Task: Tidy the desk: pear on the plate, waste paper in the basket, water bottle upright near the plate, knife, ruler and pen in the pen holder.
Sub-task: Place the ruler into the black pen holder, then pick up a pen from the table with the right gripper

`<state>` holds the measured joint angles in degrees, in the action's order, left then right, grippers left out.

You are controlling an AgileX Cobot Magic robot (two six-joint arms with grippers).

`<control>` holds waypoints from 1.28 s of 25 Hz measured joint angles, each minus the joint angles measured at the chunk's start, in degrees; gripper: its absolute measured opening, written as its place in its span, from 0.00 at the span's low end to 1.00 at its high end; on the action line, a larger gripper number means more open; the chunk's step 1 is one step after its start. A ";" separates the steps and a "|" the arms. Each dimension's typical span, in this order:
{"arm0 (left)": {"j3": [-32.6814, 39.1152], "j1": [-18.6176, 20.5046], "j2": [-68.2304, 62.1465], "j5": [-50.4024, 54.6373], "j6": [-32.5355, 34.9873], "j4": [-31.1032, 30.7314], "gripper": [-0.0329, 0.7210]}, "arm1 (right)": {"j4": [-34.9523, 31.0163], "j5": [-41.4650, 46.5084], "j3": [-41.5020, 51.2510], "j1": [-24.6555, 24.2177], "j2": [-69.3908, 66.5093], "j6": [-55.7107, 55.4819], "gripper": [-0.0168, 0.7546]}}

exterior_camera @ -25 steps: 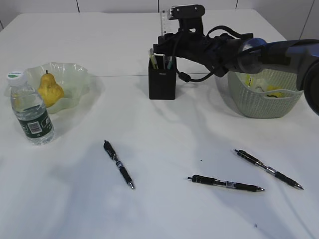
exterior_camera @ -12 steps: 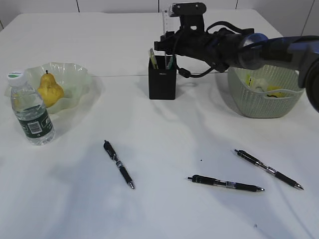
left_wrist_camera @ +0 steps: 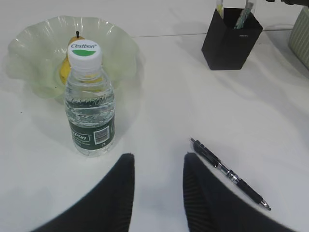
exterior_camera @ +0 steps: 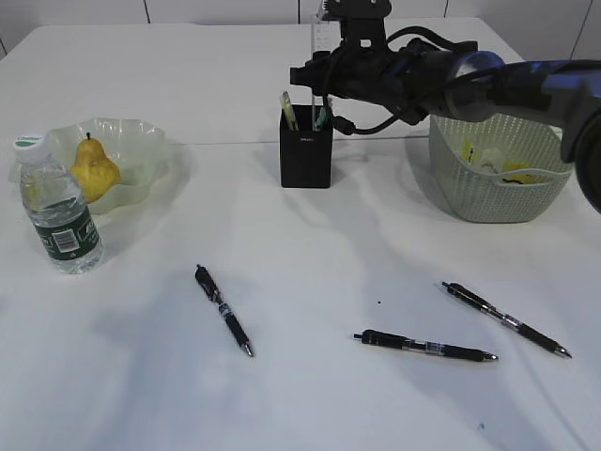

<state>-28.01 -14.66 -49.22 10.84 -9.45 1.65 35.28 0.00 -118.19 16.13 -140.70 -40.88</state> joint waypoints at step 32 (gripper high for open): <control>0.00 0.00 0.00 0.00 0.00 0.00 0.36 | 0.41 13.30 -0.09 1.84 7.10 -0.33 0.55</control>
<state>-28.01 -14.66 -49.22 10.84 -9.45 1.65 35.69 13.30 -118.28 17.98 -133.60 -41.21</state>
